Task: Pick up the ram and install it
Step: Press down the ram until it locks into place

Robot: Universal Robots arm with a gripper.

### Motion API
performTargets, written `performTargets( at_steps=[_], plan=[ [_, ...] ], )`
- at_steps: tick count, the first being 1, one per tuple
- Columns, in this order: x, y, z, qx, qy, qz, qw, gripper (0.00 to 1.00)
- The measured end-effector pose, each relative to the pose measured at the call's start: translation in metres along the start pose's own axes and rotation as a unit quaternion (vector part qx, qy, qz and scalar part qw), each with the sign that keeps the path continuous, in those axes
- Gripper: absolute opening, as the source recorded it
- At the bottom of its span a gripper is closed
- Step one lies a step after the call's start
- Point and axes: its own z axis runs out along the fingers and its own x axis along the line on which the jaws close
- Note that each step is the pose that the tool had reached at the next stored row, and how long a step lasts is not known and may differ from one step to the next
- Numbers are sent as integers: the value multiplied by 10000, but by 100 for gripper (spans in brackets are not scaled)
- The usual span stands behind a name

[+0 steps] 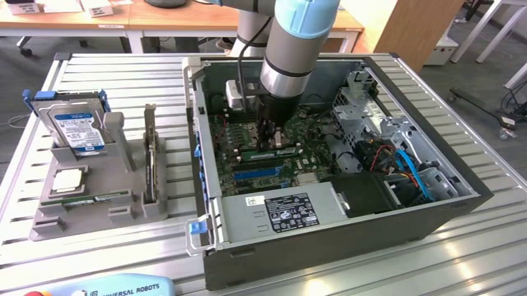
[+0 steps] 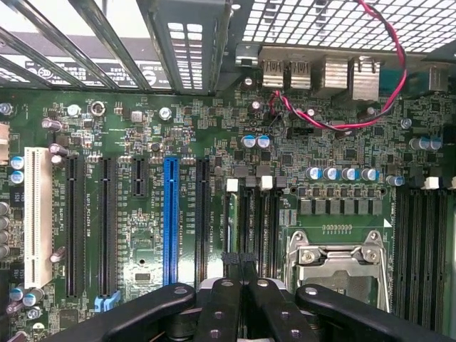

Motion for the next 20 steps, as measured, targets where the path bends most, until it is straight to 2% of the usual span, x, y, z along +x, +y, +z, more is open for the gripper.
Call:
performTargets(
  at_steps=[17, 20],
  plan=[
    [1, 0, 8, -1, 1, 0, 10000, 10],
    [-4, -1, -20, 4, -7, -1, 10000, 10]
  ],
)
